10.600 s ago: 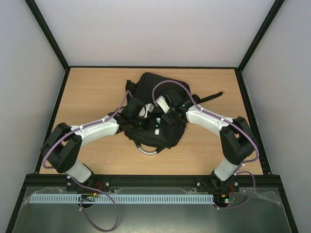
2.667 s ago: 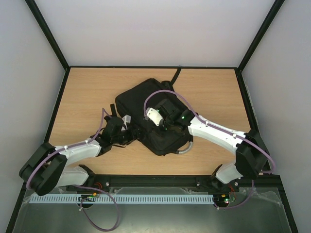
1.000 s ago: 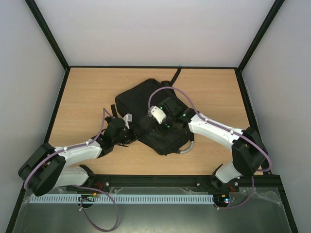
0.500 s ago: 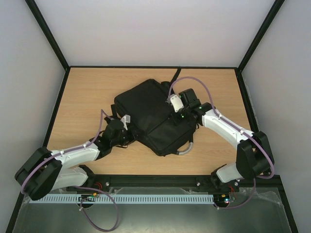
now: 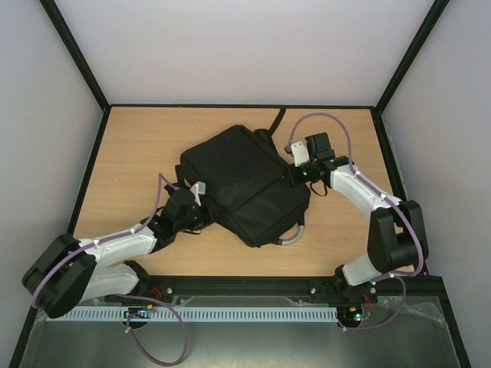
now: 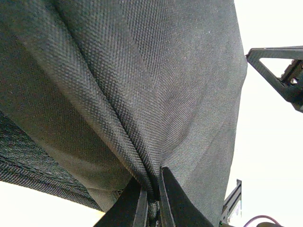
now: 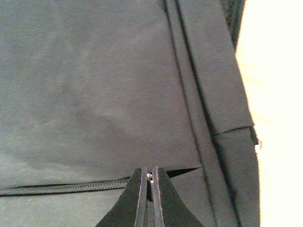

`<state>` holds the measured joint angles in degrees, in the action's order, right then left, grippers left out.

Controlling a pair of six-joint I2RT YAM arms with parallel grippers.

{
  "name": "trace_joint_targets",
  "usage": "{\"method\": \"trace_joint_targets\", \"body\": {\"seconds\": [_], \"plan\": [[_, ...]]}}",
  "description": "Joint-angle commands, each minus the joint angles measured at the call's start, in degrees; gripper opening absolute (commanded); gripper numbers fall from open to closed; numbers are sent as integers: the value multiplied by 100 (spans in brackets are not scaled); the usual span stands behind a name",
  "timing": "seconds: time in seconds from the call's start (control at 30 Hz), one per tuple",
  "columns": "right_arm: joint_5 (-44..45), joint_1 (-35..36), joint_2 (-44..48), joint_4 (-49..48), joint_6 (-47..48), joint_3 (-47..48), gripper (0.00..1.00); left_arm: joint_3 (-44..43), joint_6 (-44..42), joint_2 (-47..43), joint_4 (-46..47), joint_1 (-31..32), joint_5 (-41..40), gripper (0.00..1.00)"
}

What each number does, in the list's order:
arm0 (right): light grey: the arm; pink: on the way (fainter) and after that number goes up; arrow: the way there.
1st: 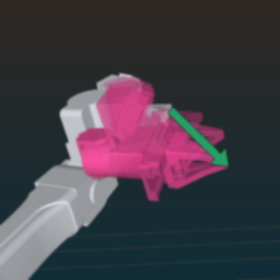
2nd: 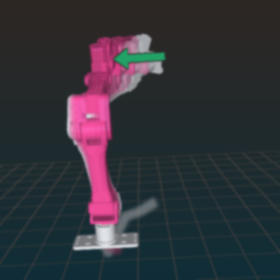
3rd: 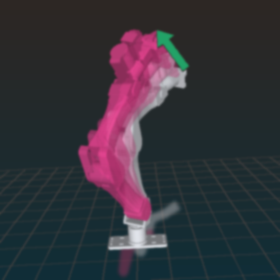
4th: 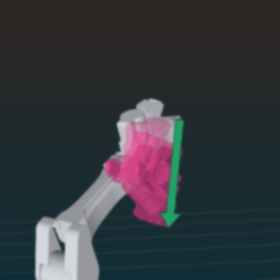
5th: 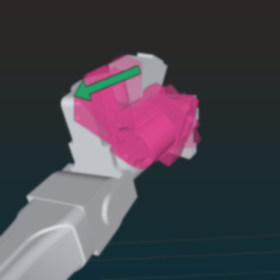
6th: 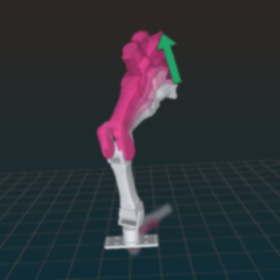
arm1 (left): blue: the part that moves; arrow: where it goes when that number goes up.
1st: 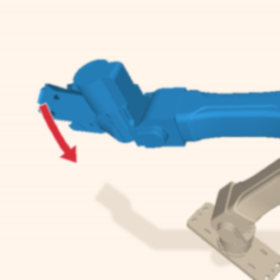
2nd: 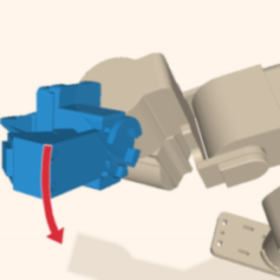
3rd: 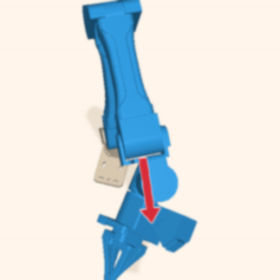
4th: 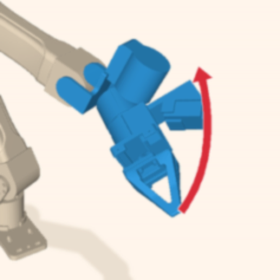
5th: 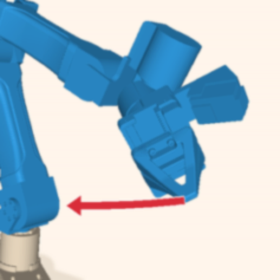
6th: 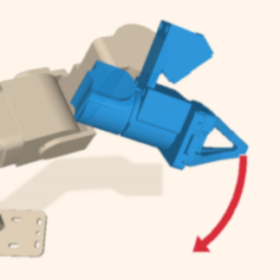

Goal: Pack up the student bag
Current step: Zip the student bag at the center of the board, then reset both arms

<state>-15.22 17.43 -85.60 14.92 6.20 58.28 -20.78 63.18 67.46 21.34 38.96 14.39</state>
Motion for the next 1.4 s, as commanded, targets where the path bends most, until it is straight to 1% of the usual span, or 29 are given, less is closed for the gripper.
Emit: {"method": "trace_joint_targets", "body": {"seconds": [0.0, 0.27, 0.57, 0.63, 0.67, 0.7, 0.73, 0.77, 0.87, 1.0, 1.03, 1.07, 1.13, 1.2, 1.27, 1.33, 1.37], "plan": [[175, -401, -257, -185, -23, 65, 1, 103, -119, -116, -192, -11, -178, 2], [213, -669, -740, -284, -155, 223, 1, 109, -139, -126, -242, -11, -192, 2], [242, -722, -1135, -258, -134, 326, 1, 147, -185, -161, -299, -11, -228, 2], [258, -738, -1220, -218, -154, 357, 2, 141, -226, -192, -333, -11, -227, 3], [265, -759, -1222, -228, -203, 359, 6, 124, -253, -209, -370, -11, -241, 4], [238, -799, -1204, -248, -271, 348, 11, 101, -290, -227, -420, -10, -251, 6], [198, -836, -1159, -253, -328, 354, 19, 67, -352, -244, -495, -11, -274, 10], [151, -872, -1110, -223, -362, 364, 24, 13, -411, -269, -590, -11, -299, 12], [-29, -975, -882, -76, -387, 437, 31, -177, -655, -393, -928, -47, -393, 22], [-122, -1005, -472, 186, -307, 508, 36, -574, -1226, -537, -1512, -274, -412, 45], [-107, -1013, -373, 263, -280, 535, 38, -695, -1379, -541, -1706, -384, -385, 51], [-96, -1017, -263, 337, -236, 566, 39, -826, -1560, -541, -1985, -530, -338, 54], [-67, -1022, -24, 459, -196, 601, 41, -1117, -1920, -533, -2363, -784, -271, 60], [-38, -1023, 238, 557, -172, 640, 42, -1417, -2251, -513, -2711, -1087, -151, 64], [45, -1025, 527, 613, -202, 679, 42, -1803, -2602, -367, -3020, -1569, 455, 71], [186, -1025, 873, 581, -272, 737, 46, -2450, -3001, 82, -3604, -2051, 1042, 76], [264, -1023, 1019, 549, -314, 770, 50, -2831, -3229, 276, -3935, -2240, 1176, 87]]}}
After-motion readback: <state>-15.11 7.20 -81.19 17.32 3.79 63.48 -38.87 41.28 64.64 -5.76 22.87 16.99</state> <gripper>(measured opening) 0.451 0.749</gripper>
